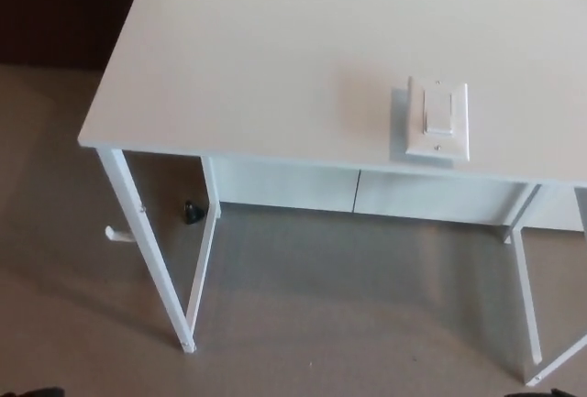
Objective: The robot walk towards a table in front and then clicks the light switch button using the right hand's index finger
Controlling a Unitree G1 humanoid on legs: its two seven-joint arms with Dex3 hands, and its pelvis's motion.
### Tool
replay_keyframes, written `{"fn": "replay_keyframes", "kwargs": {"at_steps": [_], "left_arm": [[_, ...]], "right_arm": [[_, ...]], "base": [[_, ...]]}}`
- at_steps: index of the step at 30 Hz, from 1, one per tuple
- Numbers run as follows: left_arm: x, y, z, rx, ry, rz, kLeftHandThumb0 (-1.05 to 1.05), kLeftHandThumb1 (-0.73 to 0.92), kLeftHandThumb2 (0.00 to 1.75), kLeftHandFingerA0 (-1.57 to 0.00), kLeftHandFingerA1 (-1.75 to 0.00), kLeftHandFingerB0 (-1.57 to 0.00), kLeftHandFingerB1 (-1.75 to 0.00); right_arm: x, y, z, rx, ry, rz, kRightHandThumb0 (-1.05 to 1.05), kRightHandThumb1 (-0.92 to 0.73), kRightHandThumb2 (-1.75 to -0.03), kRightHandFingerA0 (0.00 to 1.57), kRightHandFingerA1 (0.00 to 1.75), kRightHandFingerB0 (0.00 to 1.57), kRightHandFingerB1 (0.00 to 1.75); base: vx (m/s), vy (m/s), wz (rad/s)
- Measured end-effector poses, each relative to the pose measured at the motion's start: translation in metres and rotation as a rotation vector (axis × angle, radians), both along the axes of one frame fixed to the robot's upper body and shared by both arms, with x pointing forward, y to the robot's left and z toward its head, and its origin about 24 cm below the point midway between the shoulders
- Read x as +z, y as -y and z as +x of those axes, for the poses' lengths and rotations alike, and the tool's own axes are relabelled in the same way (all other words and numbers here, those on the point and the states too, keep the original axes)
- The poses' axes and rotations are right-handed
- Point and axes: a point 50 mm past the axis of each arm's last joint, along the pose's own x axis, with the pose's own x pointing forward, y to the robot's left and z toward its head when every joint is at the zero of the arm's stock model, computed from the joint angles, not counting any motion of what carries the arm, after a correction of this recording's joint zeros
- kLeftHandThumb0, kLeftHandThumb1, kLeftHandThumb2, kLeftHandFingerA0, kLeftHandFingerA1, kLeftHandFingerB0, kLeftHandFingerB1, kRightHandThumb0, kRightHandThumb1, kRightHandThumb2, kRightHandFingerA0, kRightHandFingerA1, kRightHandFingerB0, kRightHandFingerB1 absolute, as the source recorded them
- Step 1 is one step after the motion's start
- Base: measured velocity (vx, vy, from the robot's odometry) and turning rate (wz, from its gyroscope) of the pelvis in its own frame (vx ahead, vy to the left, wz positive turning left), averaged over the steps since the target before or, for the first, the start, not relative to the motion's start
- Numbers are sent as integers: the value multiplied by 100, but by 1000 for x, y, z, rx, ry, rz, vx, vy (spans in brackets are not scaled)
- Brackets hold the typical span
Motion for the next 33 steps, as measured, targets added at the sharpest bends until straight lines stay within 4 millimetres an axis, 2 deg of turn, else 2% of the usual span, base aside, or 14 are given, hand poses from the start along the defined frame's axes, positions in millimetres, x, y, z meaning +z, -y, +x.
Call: {"fn": "replay_keyframes", "kwargs": {"at_steps": [12,25,33], "left_arm": [[-1,2,0,-10,-3,-4,-15,64,58,-39,-41,-41,-39],[1,1,2,-27,-7,12,-16,63,58,-42,-41,-43,-40],[0,1,0,-32,-17,18,-17,63,58,-44,-41,-44,-40]], "right_arm": [[0,3,1,27,-5,-35,-15,-68,-59,61,70,39,51],[0,0,2,45,-3,-42,-16,-68,-59,60,66,38,50],[1,0,3,51,0,-46,-15,-69,-59,60,67,38,50]], "base": [[99,-96,12],[141,144,-7],[51,-83,6]]}}
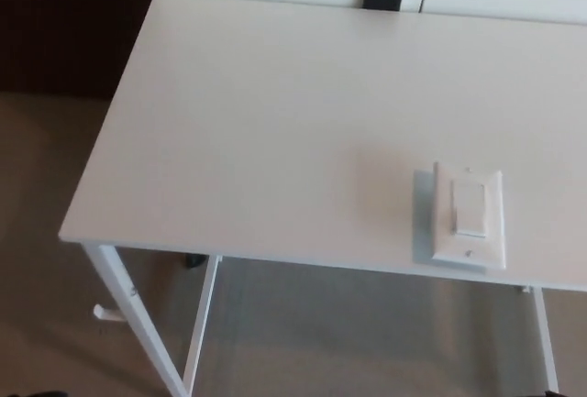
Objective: The robot walk towards a table in front and then clicks the light switch button using the right hand's index finger
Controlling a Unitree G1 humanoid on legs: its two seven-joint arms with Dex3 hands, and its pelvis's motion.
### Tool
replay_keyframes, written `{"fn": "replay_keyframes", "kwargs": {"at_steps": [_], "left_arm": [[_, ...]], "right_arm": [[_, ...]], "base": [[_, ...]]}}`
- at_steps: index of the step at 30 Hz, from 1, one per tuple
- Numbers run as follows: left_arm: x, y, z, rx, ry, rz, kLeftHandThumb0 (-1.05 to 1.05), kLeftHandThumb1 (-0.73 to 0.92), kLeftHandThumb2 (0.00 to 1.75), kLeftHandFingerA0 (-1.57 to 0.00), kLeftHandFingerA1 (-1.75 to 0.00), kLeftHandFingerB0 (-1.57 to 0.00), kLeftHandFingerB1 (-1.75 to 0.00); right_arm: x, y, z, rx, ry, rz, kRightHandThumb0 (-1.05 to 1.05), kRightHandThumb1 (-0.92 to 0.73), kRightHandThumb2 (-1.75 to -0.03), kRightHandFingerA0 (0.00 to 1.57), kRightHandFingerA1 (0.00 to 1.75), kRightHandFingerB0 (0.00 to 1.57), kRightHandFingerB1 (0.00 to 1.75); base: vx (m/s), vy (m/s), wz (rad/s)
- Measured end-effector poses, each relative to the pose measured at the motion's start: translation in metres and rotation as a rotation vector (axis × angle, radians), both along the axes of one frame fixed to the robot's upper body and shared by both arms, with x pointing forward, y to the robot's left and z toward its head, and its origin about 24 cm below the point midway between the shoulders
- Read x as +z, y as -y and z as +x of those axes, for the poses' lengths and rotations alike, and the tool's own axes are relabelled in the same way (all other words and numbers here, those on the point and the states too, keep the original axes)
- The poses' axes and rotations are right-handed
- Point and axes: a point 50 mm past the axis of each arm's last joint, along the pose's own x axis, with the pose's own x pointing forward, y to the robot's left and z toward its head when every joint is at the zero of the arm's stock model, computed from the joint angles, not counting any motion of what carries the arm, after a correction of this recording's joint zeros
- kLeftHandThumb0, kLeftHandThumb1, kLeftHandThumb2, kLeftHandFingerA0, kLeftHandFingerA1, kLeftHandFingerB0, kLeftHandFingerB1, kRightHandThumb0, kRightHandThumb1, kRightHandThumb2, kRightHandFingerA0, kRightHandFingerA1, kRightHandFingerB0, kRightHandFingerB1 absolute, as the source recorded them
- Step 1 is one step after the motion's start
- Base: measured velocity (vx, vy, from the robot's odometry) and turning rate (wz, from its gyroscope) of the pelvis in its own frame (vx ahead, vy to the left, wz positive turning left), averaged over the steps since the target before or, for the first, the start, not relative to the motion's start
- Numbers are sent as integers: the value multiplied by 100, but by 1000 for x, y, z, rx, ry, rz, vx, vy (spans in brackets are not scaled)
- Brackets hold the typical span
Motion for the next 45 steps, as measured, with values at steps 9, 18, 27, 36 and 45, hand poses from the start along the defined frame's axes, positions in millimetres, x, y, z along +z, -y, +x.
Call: {"fn": "replay_keyframes", "kwargs": {"at_steps": [9,18,27,36,45], "left_arm": [[-1,3,0,-15,1,3,-17,62,58,-45,-42,-45,-41],[-1,3,1,-19,0,6,-18,62,58,-47,-42,-46,-40],[-3,2,1,-24,-5,12,-24,59,63,-47,-45,-46,-44],[-7,14,0,-60,0,-7,-21,59,57,-50,-44,-48,-41],[-4,27,0,-115,18,-19,-22,58,57,-49,-43,-49,-41]], "right_arm": [[1,3,0,10,-3,-22,-14,-68,-59,60,68,38,51],[1,2,1,20,-3,-27,-13,-69,-59,59,66,37,50],[1,-1,3,37,-1,-28,-12,-68,-59,59,66,39,51],[2,0,3,40,-3,-33,-11,-68,-59,59,66,39,51],[5,-5,0,54,6,-13,-18,-71,-58,59,68,38,52]], "base": [[-17,-197,-2],[3,89,4],[13,27,9],[0,0,0],[0,0,0]]}}
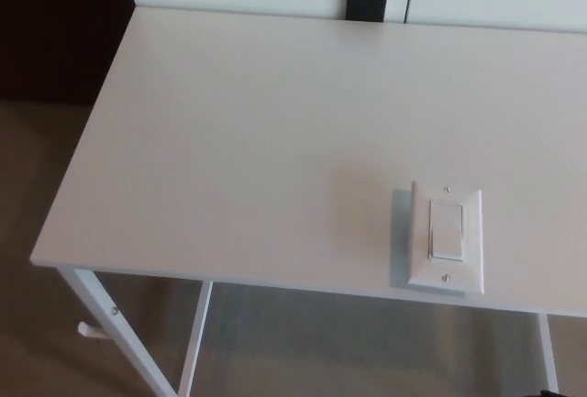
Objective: The robot walk towards a table in front and then clicks the light switch button using the right hand's index finger
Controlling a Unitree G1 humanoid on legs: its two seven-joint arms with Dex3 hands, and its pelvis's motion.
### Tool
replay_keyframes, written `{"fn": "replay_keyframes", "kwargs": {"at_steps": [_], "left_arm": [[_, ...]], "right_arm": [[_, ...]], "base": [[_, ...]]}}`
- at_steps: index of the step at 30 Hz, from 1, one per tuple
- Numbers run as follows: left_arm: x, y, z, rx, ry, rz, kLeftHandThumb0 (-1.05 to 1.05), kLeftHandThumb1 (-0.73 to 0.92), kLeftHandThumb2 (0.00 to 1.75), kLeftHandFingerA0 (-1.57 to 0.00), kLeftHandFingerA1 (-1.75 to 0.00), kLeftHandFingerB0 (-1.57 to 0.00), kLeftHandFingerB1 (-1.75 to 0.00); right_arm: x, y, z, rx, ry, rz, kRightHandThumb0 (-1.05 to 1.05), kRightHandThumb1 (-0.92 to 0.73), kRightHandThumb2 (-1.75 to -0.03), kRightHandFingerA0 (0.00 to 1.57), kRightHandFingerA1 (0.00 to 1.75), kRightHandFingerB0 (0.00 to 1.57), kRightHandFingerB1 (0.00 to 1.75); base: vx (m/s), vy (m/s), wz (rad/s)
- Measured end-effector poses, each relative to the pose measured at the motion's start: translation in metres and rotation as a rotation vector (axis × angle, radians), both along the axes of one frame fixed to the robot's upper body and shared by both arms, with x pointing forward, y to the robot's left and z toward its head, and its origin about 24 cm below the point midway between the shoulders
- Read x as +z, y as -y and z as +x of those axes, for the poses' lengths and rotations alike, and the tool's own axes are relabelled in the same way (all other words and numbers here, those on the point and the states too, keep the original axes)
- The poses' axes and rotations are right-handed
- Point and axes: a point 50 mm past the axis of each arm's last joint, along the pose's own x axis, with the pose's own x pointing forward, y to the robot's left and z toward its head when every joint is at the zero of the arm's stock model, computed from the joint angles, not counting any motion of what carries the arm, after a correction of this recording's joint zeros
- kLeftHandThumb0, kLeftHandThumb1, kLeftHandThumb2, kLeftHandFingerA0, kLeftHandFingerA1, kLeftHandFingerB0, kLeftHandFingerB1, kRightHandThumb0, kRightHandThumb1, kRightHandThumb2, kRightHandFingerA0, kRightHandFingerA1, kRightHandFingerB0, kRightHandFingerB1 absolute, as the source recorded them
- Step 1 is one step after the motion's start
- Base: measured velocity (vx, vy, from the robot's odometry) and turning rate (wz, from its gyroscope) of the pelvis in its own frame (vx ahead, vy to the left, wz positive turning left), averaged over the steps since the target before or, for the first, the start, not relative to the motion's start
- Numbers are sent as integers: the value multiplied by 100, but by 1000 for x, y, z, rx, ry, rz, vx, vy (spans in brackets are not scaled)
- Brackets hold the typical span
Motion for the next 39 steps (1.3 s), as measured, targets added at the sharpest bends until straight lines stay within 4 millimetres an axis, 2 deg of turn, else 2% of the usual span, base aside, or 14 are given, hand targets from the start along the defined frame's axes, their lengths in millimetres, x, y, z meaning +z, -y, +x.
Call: {"fn": "replay_keyframes", "kwargs": {"at_steps": [7,12,14,23,24,25,27,30,31,32,33,35,36,39], "left_arm": [[3,8,1,-41,12,1,-21,58,57,-49,-43,-50,-41],[3,11,2,-49,15,-5,-20,59,57,-48,-43,-50,-41],[3,11,2,-49,16,-6,-21,60,57,-47,-43,-49,-41],[3,12,3,-49,16,-7,-21,59,57,-48,-44,-49,-41],[3,11,3,-48,17,-7,-21,59,57,-48,-44,-49,-41],[3,11,3,-48,17,-7,-22,59,57,-48,-43,-49,-41],[3,11,3,-47,18,-5,-22,59,57,-48,-43,-49,-41],[4,9,3,-45,18,0,-22,59,57,-48,-43,-49,-41],[4,9,3,-45,18,1,-22,59,57,-47,-43,-49,-41],[4,9,3,-45,18,1,-21,59,57,-48,-43,-49,-41],[4,9,3,-45,18,0,-21,59,58,-46,-42,-48,-41],[4,9,2,-45,17,-1,-21,59,58,-46,-42,-47,-41],[4,9,2,-45,17,-1,-21,59,58,-46,-42,-48,-41],[4,9,2,-45,17,-1,-22,59,57,-48,-42,-48,-41]], "right_arm": [[30,-37,-12,139,71,115,-18,-64,-63,55,69,45,59],[57,-54,-18,230,136,175,-32,-57,-62,65,72,50,61],[73,-62,-20,270,178,203,-39,-57,-64,64,74,50,63],[141,-77,-23,390,402,250,-30,-40,-77,68,80,54,71],[157,-79,-23,407,474,251,-30,-40,-77,68,80,54,71],[161,-79,-23,410,490,251,-38,-44,-79,60,79,49,70],[190,-80,-23,428,647,250,-34,-43,-80,59,78,50,71],[222,-76,-20,404,873,195,-39,-44,-67,51,70,52,65],[227,-75,-19,389,927,172,-42,-46,-59,26,62,39,57],[230,-74,-19,380,952,156,-43,-40,-74,14,58,35,60],[231,-74,-17,375,978,126,-42,-48,-55,8,58,30,53],[233,-74,-15,369,1003,93,-42,-47,-55,5,58,29,52],[233,-73,-14,366,1012,80,-44,-40,-66,5,58,28,56],[233,-72,-8,355,1041,24,-46,-41,-64,3,57,26,54]], "base": [[0,0,0],[0,0,0],[0,0,0],[0,0,0],[0,0,0],[0,0,0],[0,0,0],[0,0,0],[0,0,0],[0,0,0],[0,0,0],[0,0,0],[0,0,0],[0,0,0]]}}
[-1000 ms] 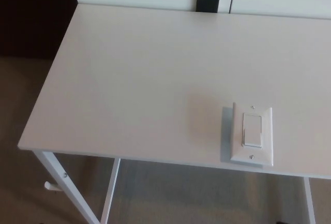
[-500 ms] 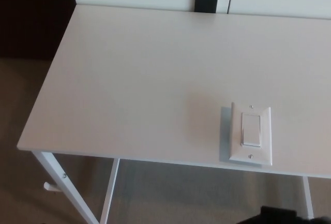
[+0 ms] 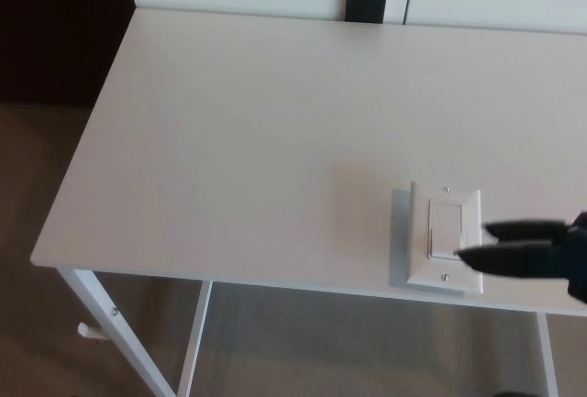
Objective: The robot walk towards a table in front and then clicks the light switch button using the right hand's index finger
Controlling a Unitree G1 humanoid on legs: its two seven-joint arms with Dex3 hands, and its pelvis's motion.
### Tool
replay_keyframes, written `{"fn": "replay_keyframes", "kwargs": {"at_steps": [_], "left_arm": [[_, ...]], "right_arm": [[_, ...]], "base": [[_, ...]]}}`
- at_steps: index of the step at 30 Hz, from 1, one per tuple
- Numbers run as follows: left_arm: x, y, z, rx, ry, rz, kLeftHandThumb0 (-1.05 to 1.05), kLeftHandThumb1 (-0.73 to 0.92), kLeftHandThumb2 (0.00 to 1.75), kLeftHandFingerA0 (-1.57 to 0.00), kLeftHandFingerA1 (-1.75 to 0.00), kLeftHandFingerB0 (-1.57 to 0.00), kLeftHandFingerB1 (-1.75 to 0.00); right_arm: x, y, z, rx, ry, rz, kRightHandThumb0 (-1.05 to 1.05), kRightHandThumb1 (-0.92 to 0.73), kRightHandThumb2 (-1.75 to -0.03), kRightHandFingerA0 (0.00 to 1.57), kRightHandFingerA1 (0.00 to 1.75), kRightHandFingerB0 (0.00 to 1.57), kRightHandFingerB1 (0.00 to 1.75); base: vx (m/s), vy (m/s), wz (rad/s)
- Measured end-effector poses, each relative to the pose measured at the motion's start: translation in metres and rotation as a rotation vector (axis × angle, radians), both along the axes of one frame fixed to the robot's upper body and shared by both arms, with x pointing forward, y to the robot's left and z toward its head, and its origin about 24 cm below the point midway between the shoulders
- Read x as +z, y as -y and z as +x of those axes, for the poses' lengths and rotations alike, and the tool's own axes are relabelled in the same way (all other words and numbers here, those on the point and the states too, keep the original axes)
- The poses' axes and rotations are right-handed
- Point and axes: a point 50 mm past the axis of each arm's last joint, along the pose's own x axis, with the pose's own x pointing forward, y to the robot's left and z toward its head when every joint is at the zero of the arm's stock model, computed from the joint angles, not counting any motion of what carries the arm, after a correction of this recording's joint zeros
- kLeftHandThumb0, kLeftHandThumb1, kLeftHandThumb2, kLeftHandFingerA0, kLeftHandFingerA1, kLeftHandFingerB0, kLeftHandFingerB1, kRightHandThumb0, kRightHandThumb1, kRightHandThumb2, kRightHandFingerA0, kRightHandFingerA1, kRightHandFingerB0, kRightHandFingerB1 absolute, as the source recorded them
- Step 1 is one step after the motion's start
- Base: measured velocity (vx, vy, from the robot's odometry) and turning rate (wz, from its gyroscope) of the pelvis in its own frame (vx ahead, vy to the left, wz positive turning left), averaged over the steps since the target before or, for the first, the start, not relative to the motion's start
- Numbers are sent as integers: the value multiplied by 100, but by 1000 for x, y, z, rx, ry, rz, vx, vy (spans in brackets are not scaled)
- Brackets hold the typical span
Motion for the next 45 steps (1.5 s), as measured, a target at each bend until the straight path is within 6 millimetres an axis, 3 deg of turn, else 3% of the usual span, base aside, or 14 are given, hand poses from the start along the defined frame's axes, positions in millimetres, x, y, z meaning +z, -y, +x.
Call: {"fn": "replay_keyframes", "kwargs": {"at_steps": [7,8,10,11,15,16,17,18,23,26,30,33,45], "left_arm": [[0,0,1,-1,2,0,-22,58,57,-51,-43,-51,-41],[0,0,1,-1,2,0,-22,58,57,-52,-44,-51,-41],[0,0,1,-1,3,0,-22,58,57,-52,-44,-51,-41],[0,0,1,-1,3,0,-21,58,57,-51,-44,-51,-41],[0,0,1,-2,3,0,-22,58,57,-52,-44,-51,-41],[0,0,1,-2,3,0,-22,58,57,-52,-44,-51,-41],[0,0,1,-2,3,0,-21,58,57,-52,-44,-51,-41],[0,0,1,-2,3,0,-21,58,57,-52,-44,-51,-41],[1,0,2,-2,5,0,-22,58,57,-52,-43,-51,-41],[1,0,2,-2,5,0,-22,58,57,-52,-44,-51,-41],[1,0,2,-3,6,0,-23,58,57,-53,-44,-51,-41],[1,0,2,-4,7,1,-24,58,57,-53,-45,-51,-41],[2,0,5,-12,14,10,-25,58,57,-52,-44,-51,-41]], "right_arm": [[-1,2,14,-63,62,-89,-45,-36,-64,1,43,25,51],[-2,2,15,-69,66,-98,-42,-44,-54,0,39,25,43],[-4,2,21,-87,74,-126,-45,-45,-55,0,38,23,42],[-4,2,22,-92,77,-135,-55,-36,-70,0,34,18,48],[-9,2,32,-123,80,-191,-57,-37,-71,0,35,19,48],[-11,2,35,-131,79,-205,-57,-46,-54,0,38,23,38],[-12,3,36,-137,78,-215,-59,-46,-54,0,37,23,37],[-13,2,39,-146,77,-229,-65,-39,-74,0,30,15,46],[-22,2,49,-178,58,-287,-64,-39,-76,0,31,8,42],[-30,2,56,-197,37,-331,-75,-45,-78,0,24,11,39],[-40,1,62,-220,4,-388,-67,-41,-78,0,33,10,41],[-48,1,67,-238,-21,-427,-72,-44,-76,0,25,12,39],[-92,2,85,-311,-155,-622,-63,-40,-71,2,33,15,42]], "base": [[0,0,0],[0,0,0],[0,0,0],[0,0,0],[0,0,0],[0,0,0],[0,0,0],[0,0,0],[0,0,0],[0,0,0],[0,0,0],[0,0,0],[0,0,0]]}}
